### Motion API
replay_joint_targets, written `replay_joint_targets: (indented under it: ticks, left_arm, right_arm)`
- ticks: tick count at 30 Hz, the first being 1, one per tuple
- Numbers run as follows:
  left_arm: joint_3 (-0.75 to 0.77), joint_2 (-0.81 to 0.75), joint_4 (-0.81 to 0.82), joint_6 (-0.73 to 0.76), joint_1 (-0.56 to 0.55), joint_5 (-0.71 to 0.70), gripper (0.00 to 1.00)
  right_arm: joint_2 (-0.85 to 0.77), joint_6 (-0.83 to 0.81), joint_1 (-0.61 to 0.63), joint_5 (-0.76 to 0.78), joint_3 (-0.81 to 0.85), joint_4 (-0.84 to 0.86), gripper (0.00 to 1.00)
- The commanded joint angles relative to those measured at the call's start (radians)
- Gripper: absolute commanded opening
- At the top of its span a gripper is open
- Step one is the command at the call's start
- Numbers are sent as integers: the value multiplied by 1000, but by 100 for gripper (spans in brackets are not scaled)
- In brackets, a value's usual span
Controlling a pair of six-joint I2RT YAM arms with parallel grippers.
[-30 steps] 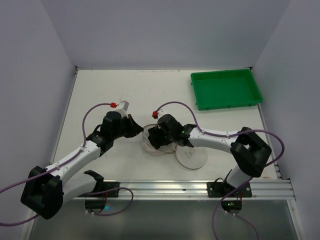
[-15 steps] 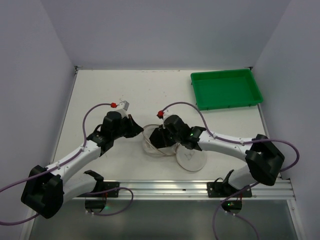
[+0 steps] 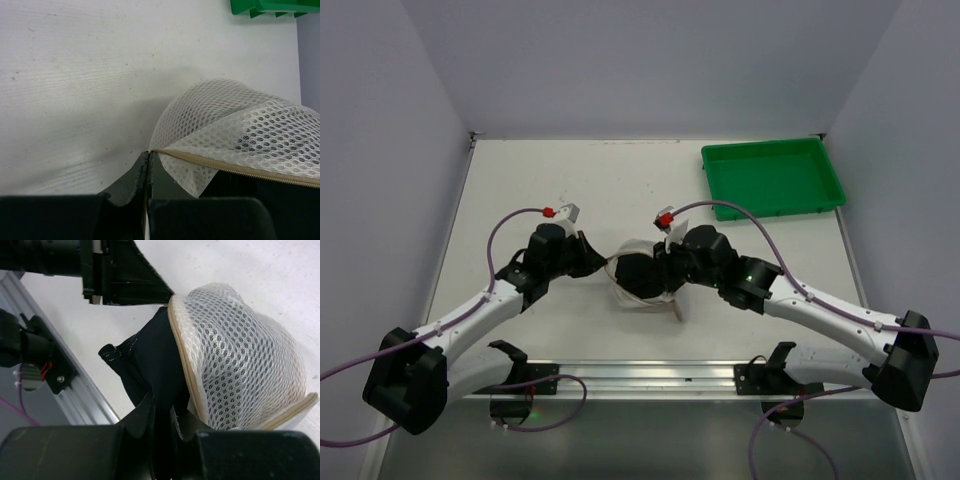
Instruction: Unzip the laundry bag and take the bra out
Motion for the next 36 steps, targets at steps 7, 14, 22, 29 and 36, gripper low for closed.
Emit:
replay_joint_targets:
  ticks: [7,14,22,29,36]
  left_arm:
    - [16,1,-68,-16,0,-40,0]
    - [15,-75,-54,-47,-1,58,0]
    - [15,-175,-56,-86,-1,131,0]
    - [15,-258,-165,-62,-1,41,0]
    - [-53,-160,-34,-102,-3,104,0]
  right_arm:
    - [-54,37,-63,-294,61,208,0]
    - [1,69,-62,-187,26,430,0]
    - [21,136,-68,-45,-19,596,0]
    - [-187,175,-162,89,-220,581,0]
    - [-136,247,-160,-175,-281,599,0]
